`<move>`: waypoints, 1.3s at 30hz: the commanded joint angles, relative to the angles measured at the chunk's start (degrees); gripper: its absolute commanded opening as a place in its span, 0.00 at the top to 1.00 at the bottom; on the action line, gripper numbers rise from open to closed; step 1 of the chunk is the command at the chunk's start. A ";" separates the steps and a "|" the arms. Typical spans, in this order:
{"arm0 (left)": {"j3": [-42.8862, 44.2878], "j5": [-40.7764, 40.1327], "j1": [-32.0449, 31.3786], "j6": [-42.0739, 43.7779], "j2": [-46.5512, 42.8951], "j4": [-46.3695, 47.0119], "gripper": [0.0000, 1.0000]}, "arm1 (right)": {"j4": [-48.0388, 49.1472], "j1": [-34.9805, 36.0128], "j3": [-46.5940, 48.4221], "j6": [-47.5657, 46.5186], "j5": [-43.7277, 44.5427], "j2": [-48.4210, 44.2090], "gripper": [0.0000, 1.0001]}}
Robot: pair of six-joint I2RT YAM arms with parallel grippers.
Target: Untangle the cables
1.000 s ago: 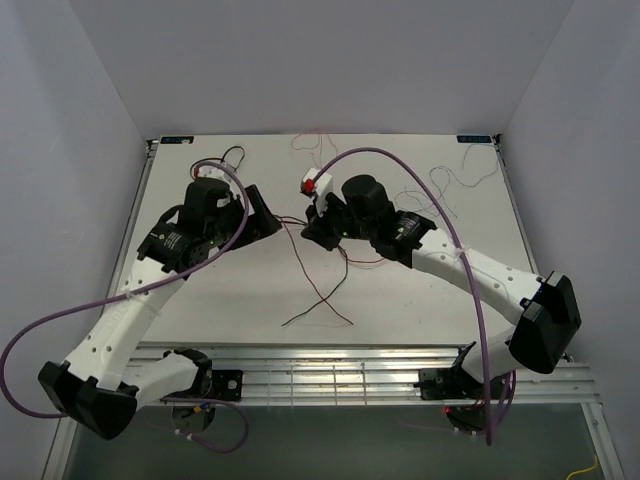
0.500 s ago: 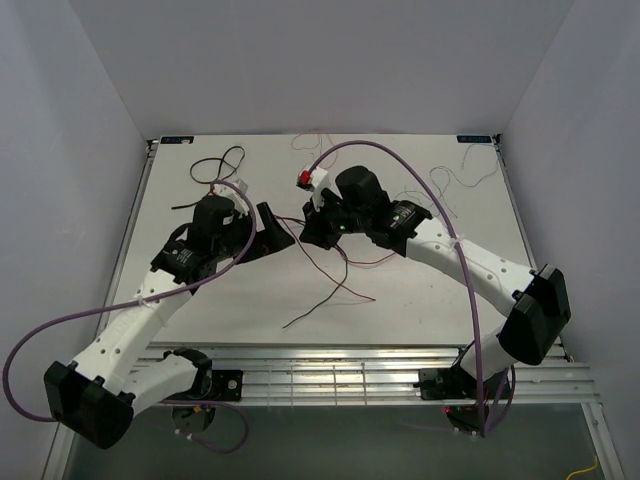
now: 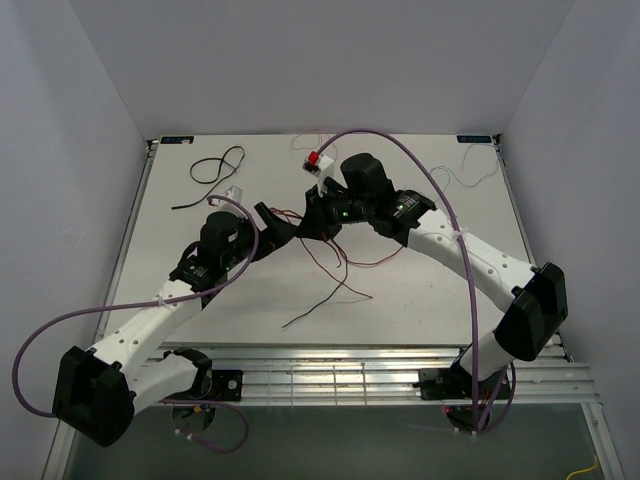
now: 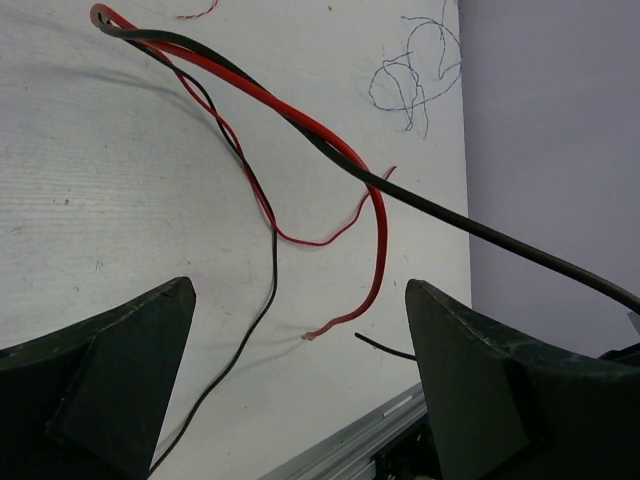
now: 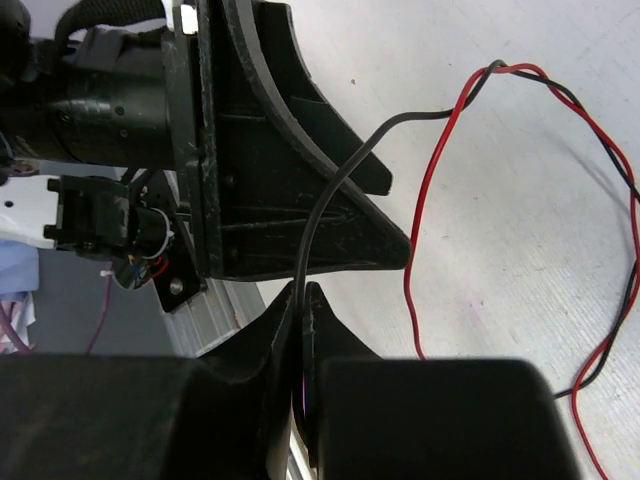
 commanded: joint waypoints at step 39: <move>29.78 -21.07 1.51 9.50 2.80 -20.66 1.00 | 11.90 -37.41 19.01 -21.37 62.11 -2.09 0.92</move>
